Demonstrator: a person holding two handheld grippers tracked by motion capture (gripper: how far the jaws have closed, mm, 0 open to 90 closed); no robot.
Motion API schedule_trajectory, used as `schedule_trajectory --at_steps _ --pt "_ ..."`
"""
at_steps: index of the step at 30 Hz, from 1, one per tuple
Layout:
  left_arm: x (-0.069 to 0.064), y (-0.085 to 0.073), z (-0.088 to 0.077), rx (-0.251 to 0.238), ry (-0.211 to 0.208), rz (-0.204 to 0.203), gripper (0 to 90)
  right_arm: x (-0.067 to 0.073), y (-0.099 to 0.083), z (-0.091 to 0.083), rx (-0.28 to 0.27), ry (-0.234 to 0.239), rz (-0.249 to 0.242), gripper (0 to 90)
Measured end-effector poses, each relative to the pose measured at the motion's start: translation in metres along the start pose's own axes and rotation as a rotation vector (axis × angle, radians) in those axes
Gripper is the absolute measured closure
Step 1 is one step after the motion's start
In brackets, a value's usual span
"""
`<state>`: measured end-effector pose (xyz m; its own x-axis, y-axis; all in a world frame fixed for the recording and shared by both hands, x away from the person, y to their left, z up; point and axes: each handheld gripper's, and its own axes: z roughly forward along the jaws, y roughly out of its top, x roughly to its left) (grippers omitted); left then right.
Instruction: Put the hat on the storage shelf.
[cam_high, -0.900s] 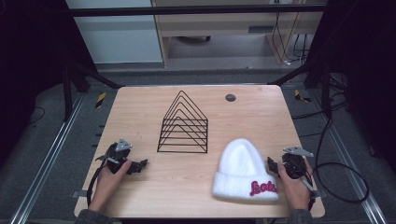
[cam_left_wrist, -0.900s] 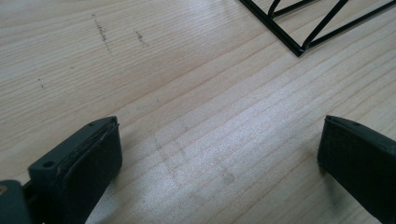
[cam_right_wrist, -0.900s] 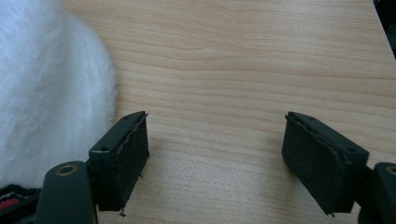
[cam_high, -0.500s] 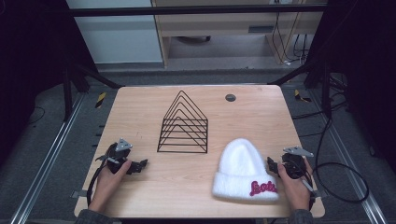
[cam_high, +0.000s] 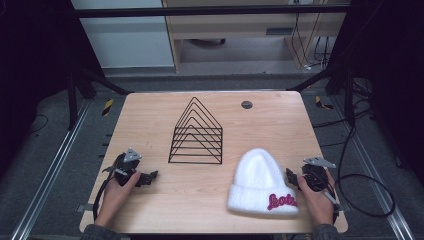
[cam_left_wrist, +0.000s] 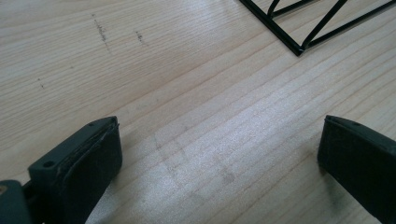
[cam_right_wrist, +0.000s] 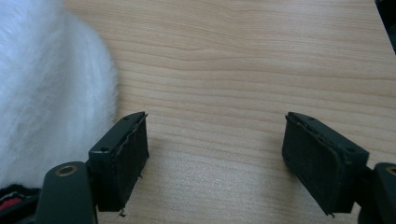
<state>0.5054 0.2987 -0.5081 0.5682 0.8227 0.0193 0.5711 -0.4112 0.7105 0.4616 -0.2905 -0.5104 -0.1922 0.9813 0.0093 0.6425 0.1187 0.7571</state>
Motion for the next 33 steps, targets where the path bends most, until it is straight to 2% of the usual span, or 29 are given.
schedule_trajectory --at_steps 2,4,6,8,10,12,13,15,18,21,24,27,30,33 --pt "0.0 0.0 0.0 0.0 0.0 0.0 0.0 -0.004 0.003 -0.007 -0.001 0.025 0.004 30.5" --pt "0.0 0.0 0.0 0.0 0.0 0.0 0.0 -0.006 0.009 -0.015 -0.013 0.013 -0.02 33.7" --pt "0.0 0.0 0.0 0.0 0.0 0.0 0.0 -0.007 0.02 -0.026 0.0 0.002 -0.052 34.7" --pt "0.0 0.0 0.0 0.0 -0.001 0.001 0.0 -0.006 0.031 -0.035 0.005 0.025 -0.064 34.7" --pt "0.0 0.0 0.0 0.0 -0.001 -0.001 0.0 0.0 0.045 -0.047 -0.003 0.043 -0.092 40.7" --pt "0.0 0.0 0.0 0.0 -0.001 -0.002 0.0 0.007 0.055 -0.053 -0.01 0.076 -0.108 42.4" --pt "0.0 0.0 0.0 0.0 -0.001 -0.001 0.0 0.012 0.063 -0.055 -0.002 0.101 -0.126 43.8" --pt "0.0 0.0 0.0 -0.001 -0.001 -0.001 0.0 0.02 0.073 -0.056 0.022 0.112 -0.146 45.9" --pt "0.0 0.0 0.0 0.0 -0.001 -0.001 0.0 0.031 0.088 -0.05 0.056 0.148 -0.181 47.5" --pt "0.0 0.0 0.0 0.0 -0.002 0.001 0.0 0.044 0.099 -0.036 0.103 0.183 -0.198 44.6" --pt "0.0 0.0 0.0 0.0 -0.002 0.002 0.0 0.054 0.104 -0.021 0.152 0.205 -0.214 41.4" --pt "0.0 0.0 0.0 0.0 -0.002 0.002 0.0 0.06 0.106 -0.003 0.201 0.238 -0.208 36.1" --pt "0.0 0.0 0.0 0.0 -0.002 0.002 0.0 0.064 0.106 0.011 0.244 0.237 -0.205 35.3" --pt "0.0 0.0 0.0 0.0 -0.002 0.002 0.0 0.065 0.106 0.022 0.262 0.229 -0.193 40.2"
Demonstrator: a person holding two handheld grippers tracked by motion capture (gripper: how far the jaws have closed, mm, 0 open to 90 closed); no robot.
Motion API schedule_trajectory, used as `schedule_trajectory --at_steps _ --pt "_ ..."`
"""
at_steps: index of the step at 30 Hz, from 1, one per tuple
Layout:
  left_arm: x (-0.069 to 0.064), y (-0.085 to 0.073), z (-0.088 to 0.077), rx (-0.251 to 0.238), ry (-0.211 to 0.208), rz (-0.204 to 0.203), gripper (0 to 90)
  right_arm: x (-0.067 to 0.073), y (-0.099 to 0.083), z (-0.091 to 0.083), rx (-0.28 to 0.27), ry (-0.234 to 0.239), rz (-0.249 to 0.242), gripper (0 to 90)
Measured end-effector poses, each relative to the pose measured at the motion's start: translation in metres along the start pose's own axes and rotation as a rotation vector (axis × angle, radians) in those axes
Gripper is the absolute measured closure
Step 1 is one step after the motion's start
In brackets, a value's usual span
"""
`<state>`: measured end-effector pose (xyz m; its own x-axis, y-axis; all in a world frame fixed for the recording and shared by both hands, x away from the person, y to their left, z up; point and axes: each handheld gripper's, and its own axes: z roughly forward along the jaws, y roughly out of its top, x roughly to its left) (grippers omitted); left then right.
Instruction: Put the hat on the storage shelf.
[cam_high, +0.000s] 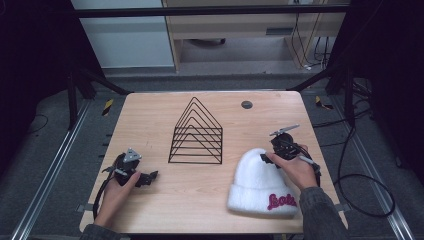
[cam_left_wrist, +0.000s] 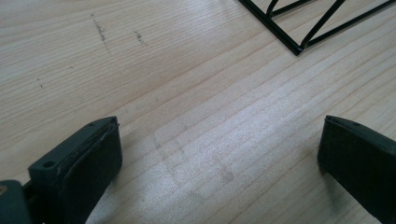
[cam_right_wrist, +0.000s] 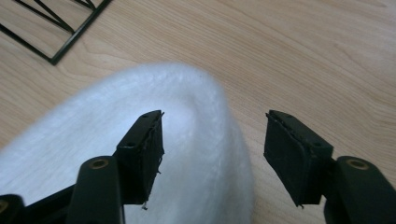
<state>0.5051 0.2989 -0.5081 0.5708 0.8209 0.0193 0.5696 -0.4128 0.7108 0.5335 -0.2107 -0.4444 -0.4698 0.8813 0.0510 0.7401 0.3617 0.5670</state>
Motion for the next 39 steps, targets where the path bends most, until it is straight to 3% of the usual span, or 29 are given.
schedule_trajectory --at_steps 3,5,11,15,18,25,32,39 --pt "0.0 0.0 0.0 0.0 0.0 0.0 0.0 -0.002 0.001 0.008 0.013 0.026 0.021 45.2" --pt "0.0 0.0 0.0 0.0 0.0 0.0 0.0 -0.003 0.001 0.013 0.03 0.012 0.023 48.3" --pt "0.0 0.0 0.0 0.0 0.0 0.0 0.0 -0.005 0.001 0.023 0.069 0.027 0.032 58.7" --pt "0.0 0.0 0.0 0.0 0.0 0.0 0.0 -0.004 -0.001 0.023 0.076 0.051 0.032 77.0" --pt "0.0 0.0 0.0 0.0 0.0 0.0 0.0 -0.001 -0.002 0.02 0.065 0.044 -0.002 81.6" --pt "0.0 0.0 0.0 0.0 0.0 0.001 0.0 0.01 -0.008 -0.011 -0.083 0.033 -0.023 82.5" --pt "-0.001 -0.001 -0.001 0.001 -0.002 0.005 0.0 0.024 -0.02 -0.059 -0.259 0.053 -0.036 82.8" --pt "-0.003 -0.002 -0.002 0.003 -0.005 0.012 0.0 0.042 -0.029 -0.092 -0.389 0.077 -0.049 83.1"
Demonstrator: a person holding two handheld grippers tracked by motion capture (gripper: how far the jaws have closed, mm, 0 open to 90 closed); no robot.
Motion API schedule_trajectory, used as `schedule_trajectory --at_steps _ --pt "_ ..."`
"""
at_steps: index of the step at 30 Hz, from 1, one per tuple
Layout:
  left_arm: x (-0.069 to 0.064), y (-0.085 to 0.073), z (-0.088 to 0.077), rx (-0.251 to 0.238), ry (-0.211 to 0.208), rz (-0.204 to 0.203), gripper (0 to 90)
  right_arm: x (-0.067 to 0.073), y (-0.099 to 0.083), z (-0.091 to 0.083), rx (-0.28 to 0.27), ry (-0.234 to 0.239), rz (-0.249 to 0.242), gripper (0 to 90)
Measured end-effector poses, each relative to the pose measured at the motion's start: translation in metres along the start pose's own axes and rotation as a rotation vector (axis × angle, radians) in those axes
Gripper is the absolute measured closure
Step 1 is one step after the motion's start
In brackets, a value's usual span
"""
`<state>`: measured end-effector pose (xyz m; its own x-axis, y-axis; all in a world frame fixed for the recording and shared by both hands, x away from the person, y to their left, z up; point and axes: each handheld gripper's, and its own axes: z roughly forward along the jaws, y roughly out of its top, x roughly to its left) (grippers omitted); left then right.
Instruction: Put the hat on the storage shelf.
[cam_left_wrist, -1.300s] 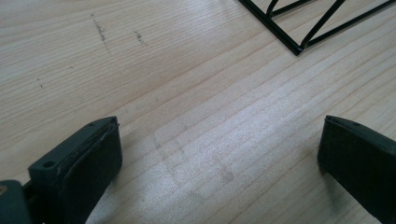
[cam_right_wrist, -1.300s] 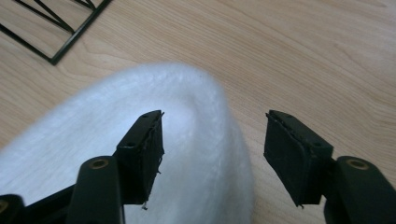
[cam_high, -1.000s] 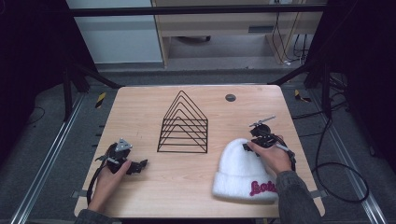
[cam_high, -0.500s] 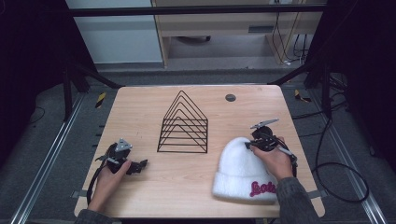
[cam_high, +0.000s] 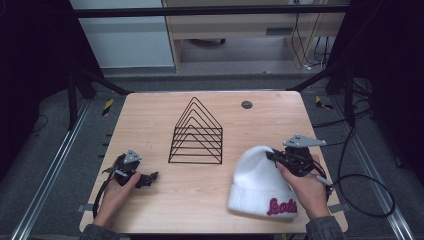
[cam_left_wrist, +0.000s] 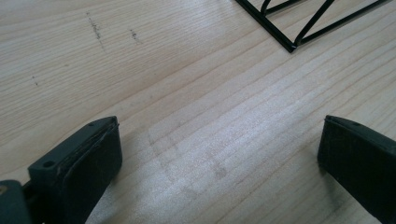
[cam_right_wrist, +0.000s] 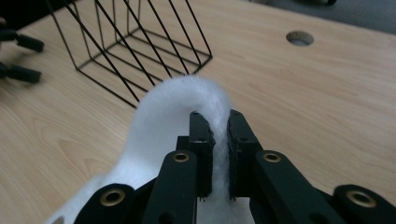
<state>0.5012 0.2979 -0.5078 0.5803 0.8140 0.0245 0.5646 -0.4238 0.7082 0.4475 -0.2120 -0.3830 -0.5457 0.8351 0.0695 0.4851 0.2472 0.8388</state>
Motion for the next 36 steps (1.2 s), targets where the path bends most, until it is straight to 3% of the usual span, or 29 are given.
schedule_trajectory --at_steps 5,7,9,11,13,17,19,24,31,33,36 --pt "-0.003 -0.001 -0.003 -0.008 -0.005 0.025 2.1 0.011 0.01 -0.017 -0.055 0.005 -0.022 83.1" --pt "-0.005 0.002 -0.006 -0.023 0.048 0.044 4.0 0.015 0.016 -0.021 -0.072 0.013 -0.032 83.2" --pt "-0.006 0.004 -0.011 -0.061 0.062 0.044 6.0 0.019 0.023 -0.025 -0.082 0.019 -0.05 83.2" --pt "-0.006 0.008 -0.019 -0.139 0.055 0.017 7.0 0.022 0.03 -0.027 -0.091 0.031 -0.056 83.2" --pt "-0.007 0.013 -0.027 -0.17 0.052 0.012 7.1 0.024 0.037 -0.031 -0.109 0.056 -0.042 83.2" --pt "-0.011 0.022 -0.038 -0.216 0.037 0.011 6.8 0.027 0.052 -0.038 -0.138 0.044 -0.07 83.2" --pt "-0.015 0.031 -0.045 -0.247 0.018 0.007 6.9 0.027 0.058 -0.041 -0.146 0.036 -0.078 83.2" --pt "-0.026 0.053 -0.058 -0.29 -0.026 0.049 6.9 0.024 0.069 -0.045 -0.152 0.037 -0.081 83.2" --pt "-0.036 0.096 -0.075 -0.299 -0.046 0.091 6.8 0.024 0.086 -0.05 -0.158 0.018 -0.098 83.3" --pt "-0.039 0.108 -0.078 -0.29 -0.043 0.121 6.8 0.025 0.091 -0.051 -0.158 -0.002 -0.11 83.2" --pt "-0.041 0.126 -0.085 -0.281 -0.072 0.172 7.0 0.026 0.099 -0.054 -0.177 -0.015 -0.104 83.3"
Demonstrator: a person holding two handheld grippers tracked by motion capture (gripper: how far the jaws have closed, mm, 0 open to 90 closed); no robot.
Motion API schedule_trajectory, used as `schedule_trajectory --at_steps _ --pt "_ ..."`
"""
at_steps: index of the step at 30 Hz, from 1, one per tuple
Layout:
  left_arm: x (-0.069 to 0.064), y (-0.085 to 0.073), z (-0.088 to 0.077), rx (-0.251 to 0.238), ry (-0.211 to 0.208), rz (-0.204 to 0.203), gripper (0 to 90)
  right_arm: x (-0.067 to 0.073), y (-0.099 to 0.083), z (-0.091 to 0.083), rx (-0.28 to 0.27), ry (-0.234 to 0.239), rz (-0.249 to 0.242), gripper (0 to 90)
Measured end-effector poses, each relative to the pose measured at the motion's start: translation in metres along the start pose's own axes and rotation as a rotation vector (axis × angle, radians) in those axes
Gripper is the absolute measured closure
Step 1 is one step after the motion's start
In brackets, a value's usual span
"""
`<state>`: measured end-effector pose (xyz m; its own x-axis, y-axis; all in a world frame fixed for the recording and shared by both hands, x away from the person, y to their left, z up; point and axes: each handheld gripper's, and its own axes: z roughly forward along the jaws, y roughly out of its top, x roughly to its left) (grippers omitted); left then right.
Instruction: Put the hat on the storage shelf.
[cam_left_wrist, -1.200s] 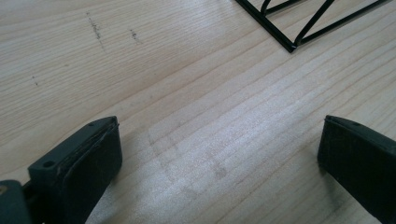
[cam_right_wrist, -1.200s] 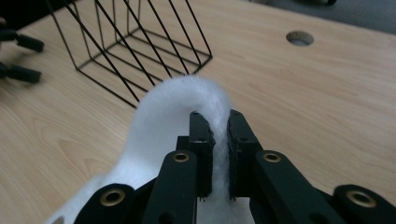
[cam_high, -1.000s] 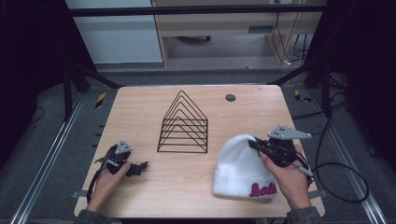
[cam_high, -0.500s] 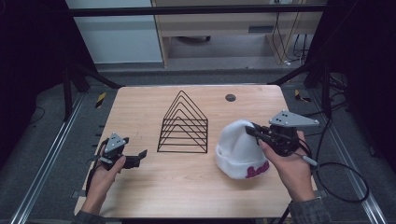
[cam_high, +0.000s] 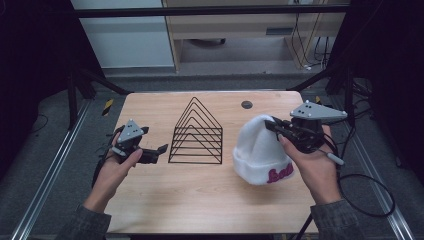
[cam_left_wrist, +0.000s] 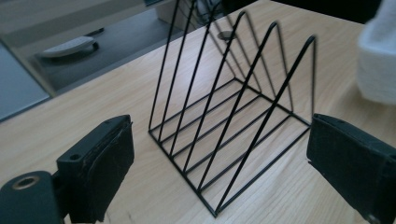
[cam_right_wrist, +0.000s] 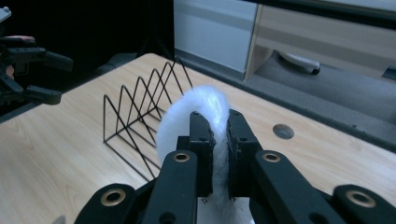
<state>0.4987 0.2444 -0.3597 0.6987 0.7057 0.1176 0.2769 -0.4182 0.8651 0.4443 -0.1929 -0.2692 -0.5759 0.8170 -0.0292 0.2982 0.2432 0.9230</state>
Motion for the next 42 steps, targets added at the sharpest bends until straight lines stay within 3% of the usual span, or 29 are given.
schedule_trajectory --at_steps 4,7,10,14,22,25,29,37,40,42 --pt "-0.001 0.018 -0.001 0.025 -0.029 0.057 10.1 0.0 0.01 -0.002 -0.017 -0.012 -0.003 83.2" --pt "-0.003 0.022 0.004 0.034 -0.076 0.054 7.3 0.0 0.016 -0.003 -0.032 -0.018 0.002 83.2" --pt "-0.006 0.027 0.006 0.031 -0.054 0.063 5.2 0.0 0.017 0.0 -0.033 -0.027 -0.005 83.2" --pt "-0.009 0.034 0.003 0.007 -0.073 0.076 4.2 0.001 0.016 0.006 -0.025 -0.025 -0.001 83.2" --pt "-0.018 0.042 -0.012 -0.022 -0.1 0.059 4.5 0.004 0.031 0.011 -0.037 -0.036 -0.017 83.2" --pt "-0.018 0.046 -0.013 -0.011 -0.097 0.06 5.0 0.005 0.038 0.013 -0.042 -0.034 -0.018 83.2" --pt "-0.014 0.054 -0.012 -0.028 -0.133 0.033 7.0 0.011 0.054 0.017 -0.058 -0.038 -0.037 83.2" --pt "-0.013 0.064 -0.018 -0.05 -0.121 0.045 7.2 0.01 0.078 0.029 -0.078 -0.078 -0.086 83.2" --pt "-0.012 0.07 -0.017 -0.061 -0.089 0.044 8.9 0.009 0.085 0.034 -0.08 -0.088 -0.087 83.1" --pt "-0.01 0.074 -0.015 -0.062 -0.1 0.042 9.9 0.008 0.088 0.036 -0.082 -0.094 -0.086 83.2"
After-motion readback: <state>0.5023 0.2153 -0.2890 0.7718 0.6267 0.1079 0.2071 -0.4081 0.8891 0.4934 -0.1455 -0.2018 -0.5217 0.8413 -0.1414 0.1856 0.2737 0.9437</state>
